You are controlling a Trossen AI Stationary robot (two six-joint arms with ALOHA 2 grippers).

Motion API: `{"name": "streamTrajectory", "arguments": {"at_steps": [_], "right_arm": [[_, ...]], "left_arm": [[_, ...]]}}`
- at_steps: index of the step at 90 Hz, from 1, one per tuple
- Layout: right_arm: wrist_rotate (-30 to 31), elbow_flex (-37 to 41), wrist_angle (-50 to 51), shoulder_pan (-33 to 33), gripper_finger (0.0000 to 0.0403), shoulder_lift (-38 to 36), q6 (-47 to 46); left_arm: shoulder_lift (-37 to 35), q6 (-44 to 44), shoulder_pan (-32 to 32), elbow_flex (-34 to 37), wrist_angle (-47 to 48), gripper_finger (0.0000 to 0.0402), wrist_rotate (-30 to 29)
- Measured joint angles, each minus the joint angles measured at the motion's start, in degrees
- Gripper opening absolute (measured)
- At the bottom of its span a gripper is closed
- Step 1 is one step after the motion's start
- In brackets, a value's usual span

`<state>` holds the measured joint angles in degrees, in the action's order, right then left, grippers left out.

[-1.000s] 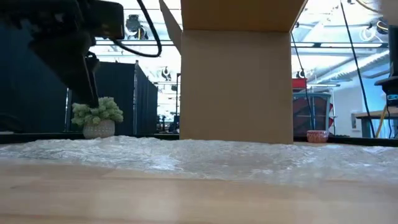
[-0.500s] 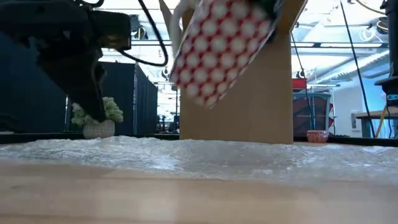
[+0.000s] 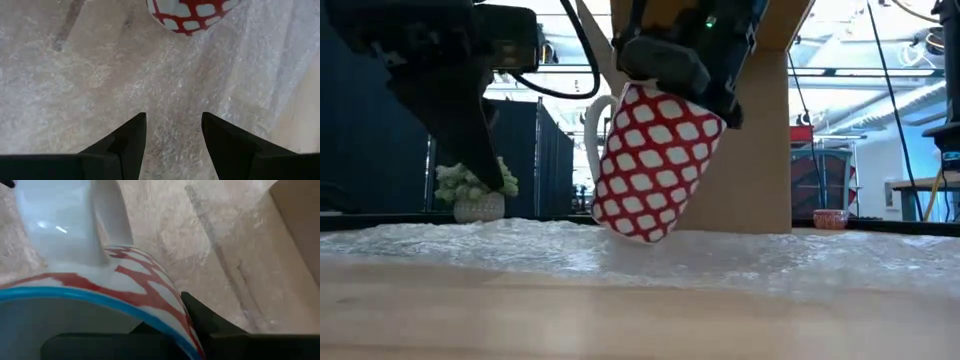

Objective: Wrap mug
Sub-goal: Put the red mug on the bubble wrap

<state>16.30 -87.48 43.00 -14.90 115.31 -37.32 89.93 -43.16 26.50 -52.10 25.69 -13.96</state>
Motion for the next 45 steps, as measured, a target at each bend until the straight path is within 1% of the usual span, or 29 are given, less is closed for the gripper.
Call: {"name": "streamTrajectory", "arguments": {"at_steps": [7, 13, 45], "right_arm": [[0.5, 0.0, -0.2, 0.0, 0.0017, 0.2, -1.8], [0.3, 0.0, -0.8, 0.3, 0.0034, 0.5, -2.6], [-0.1, -0.1, -0.7, 1.1, 0.0159, -0.3, -2.6]], "left_arm": [[0.0, 0.0, 0.0, 0.0, 0.0, 0.0180, 0.0], [0.0, 0.0, 0.0, 0.0, -0.1, 0.0180, -0.4], [0.0, 0.0, 0.2, 0.0, -1.3, 0.0180, -0.7]]}}
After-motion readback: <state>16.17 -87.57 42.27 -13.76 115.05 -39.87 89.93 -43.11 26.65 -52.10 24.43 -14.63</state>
